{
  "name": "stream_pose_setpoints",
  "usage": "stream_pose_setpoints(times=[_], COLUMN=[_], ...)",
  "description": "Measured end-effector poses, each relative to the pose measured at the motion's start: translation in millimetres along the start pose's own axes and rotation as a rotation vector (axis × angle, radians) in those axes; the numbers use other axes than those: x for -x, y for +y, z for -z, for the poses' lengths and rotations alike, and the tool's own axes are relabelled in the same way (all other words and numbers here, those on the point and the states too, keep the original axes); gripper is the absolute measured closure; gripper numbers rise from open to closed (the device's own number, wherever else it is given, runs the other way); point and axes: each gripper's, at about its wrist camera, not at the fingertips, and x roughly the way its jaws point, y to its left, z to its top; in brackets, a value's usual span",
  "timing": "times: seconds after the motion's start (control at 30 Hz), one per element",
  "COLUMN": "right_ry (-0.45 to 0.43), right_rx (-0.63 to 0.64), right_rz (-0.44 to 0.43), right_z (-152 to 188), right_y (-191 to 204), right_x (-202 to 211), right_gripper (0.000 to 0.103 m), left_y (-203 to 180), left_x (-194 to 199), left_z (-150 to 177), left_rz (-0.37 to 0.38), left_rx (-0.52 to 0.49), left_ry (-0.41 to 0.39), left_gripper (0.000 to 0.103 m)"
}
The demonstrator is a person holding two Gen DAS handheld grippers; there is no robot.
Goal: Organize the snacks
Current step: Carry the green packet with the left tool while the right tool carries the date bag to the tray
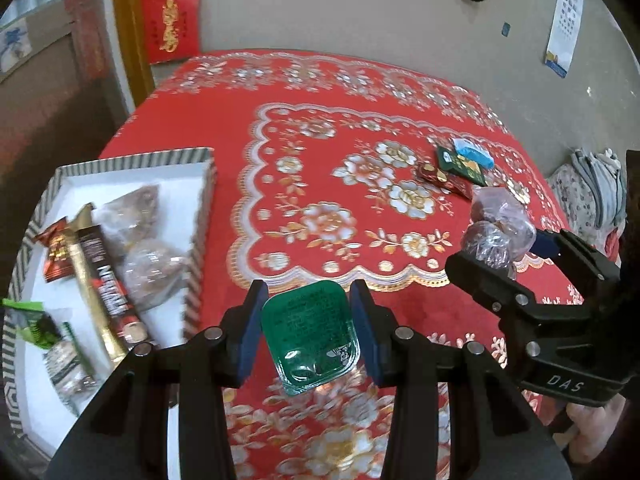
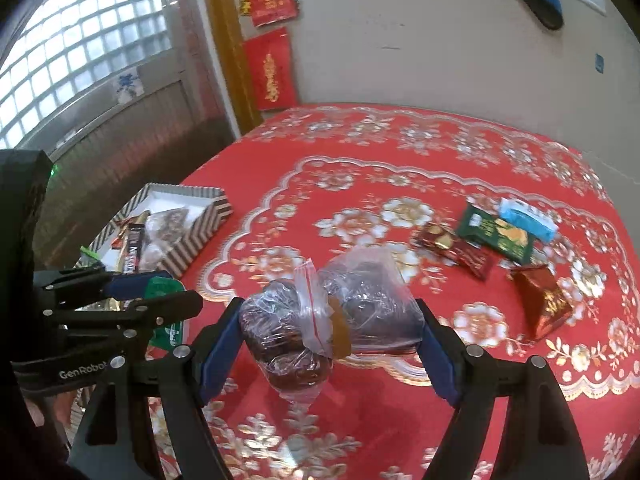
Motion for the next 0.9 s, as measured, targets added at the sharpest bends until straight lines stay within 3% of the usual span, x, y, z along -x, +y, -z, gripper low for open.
stream_pose_setpoints(times=[0.9], right_ry=[0.016], right_rx=[0.193], right_rz=[-0.145], right_z=[-15.1], right_y=[135.0], right_x=[-15.2], right_gripper=[0.022], left_y=[126.5], left_x=[45.3], left_z=[31.0], left_rz=[-0.137], left_rx=[0.157], left_ry=[-0.058], left_gripper=[0.062])
